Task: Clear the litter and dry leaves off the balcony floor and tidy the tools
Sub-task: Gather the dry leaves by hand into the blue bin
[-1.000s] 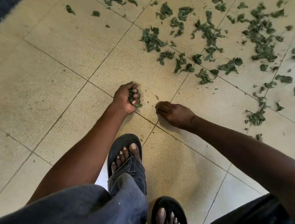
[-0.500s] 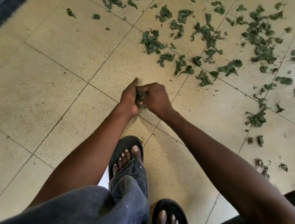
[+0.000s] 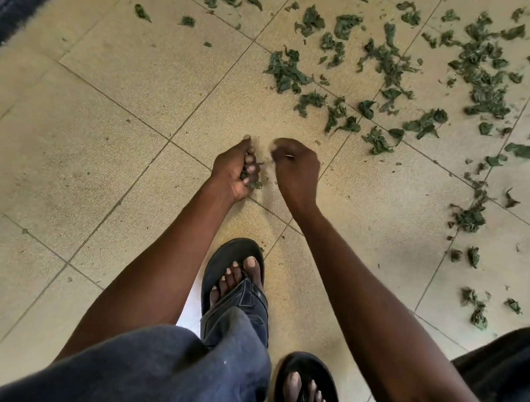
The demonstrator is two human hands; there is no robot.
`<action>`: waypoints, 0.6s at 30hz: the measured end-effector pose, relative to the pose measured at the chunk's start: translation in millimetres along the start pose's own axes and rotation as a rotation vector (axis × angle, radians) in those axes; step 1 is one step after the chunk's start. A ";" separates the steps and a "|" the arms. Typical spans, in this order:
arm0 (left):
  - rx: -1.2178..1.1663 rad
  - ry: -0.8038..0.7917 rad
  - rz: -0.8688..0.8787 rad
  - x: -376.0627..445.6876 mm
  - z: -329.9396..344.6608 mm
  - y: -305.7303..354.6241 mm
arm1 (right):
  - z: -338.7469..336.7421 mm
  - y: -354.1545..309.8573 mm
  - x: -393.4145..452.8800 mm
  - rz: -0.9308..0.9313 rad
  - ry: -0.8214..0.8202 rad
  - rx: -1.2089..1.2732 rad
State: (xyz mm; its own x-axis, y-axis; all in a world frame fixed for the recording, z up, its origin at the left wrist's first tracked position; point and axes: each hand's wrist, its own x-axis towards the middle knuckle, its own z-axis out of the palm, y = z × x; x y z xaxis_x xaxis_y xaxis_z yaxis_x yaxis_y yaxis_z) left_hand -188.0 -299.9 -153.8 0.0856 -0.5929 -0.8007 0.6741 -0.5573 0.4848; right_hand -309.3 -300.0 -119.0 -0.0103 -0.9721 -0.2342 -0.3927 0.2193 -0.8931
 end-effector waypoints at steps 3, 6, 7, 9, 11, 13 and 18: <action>-0.095 0.053 0.012 5.0 -13.1 6.8 | 1.3 41.8 -26.5 0.193 0.235 -0.255; -0.160 0.079 0.020 2.8 -25.3 10.1 | 22.3 64.2 -49.6 0.366 0.134 -0.418; -0.175 0.084 0.024 1.8 -28.6 10.1 | 33.2 68.7 -52.0 0.343 0.101 -0.470; -0.201 0.093 0.030 0.3 -34.5 10.3 | 50.4 70.1 -48.3 0.260 0.062 -0.536; -0.215 0.105 0.037 -1.2 -41.8 12.3 | 60.3 68.5 -35.6 0.161 0.022 -0.574; -0.212 0.123 0.047 -3.9 -49.1 15.7 | 64.2 64.4 -20.8 0.027 -0.079 -0.581; -0.222 0.145 0.050 -3.6 -57.6 19.4 | 57.4 73.3 -10.5 -0.598 -0.449 -0.699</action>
State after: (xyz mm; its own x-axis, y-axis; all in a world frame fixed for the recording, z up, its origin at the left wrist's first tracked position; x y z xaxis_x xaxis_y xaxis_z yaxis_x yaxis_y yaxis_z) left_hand -133.0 -275.1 -161.7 0.2168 -0.5181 -0.8274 0.8092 -0.3788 0.4492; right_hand -285.3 -269.0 -204.1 0.6527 -0.7540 -0.0742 -0.6701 -0.5288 -0.5209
